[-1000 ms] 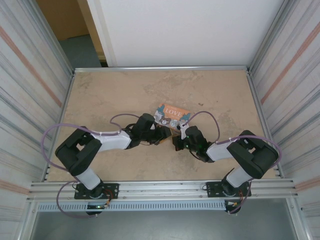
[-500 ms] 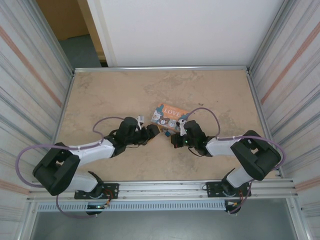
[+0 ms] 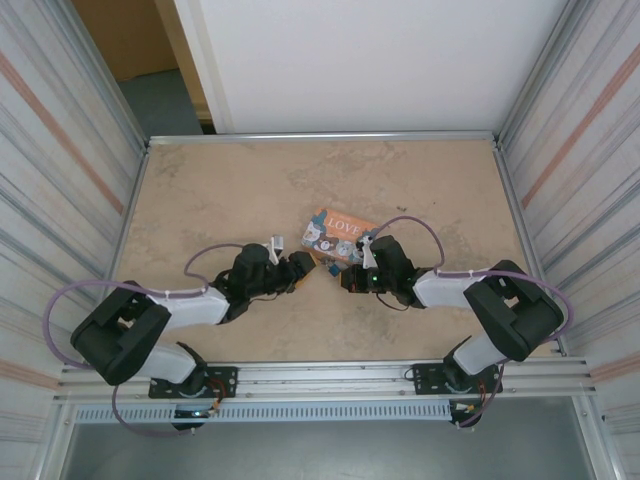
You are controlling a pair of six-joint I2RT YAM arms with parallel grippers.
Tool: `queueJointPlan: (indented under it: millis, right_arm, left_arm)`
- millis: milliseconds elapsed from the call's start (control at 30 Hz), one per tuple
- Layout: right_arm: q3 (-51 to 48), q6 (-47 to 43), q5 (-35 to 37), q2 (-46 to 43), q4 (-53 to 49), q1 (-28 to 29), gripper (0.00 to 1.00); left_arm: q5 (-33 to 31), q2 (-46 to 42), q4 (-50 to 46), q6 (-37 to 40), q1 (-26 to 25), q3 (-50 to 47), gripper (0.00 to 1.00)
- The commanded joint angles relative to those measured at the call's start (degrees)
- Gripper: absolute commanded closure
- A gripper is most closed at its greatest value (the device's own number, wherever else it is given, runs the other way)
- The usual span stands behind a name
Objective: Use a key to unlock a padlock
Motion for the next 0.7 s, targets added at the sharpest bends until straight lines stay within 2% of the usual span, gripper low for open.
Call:
queueJointPlan:
  millis: [0, 233, 667]
  right_arm:
    - [1.33, 5.08, -1.78, -0.93, -0.08, -0.07, 1.0]
    - [1.65, 8.94, -1.3, -0.83, 0.12, 0.05, 1.0]
    - [2.4, 10.62, -1.35, -0.95, -0.96, 0.08, 1.0]
  left_arm:
    - [-1.84, 0.39, 2.48, -0.59, 0.13, 0.11, 0.45]
    - [-2.49, 1.98, 3.23, -1.76, -0.44, 0.34, 0.46]
    - [-1.91, 9.43, 8.2, -4.27, -1.75, 2.75, 0.51]
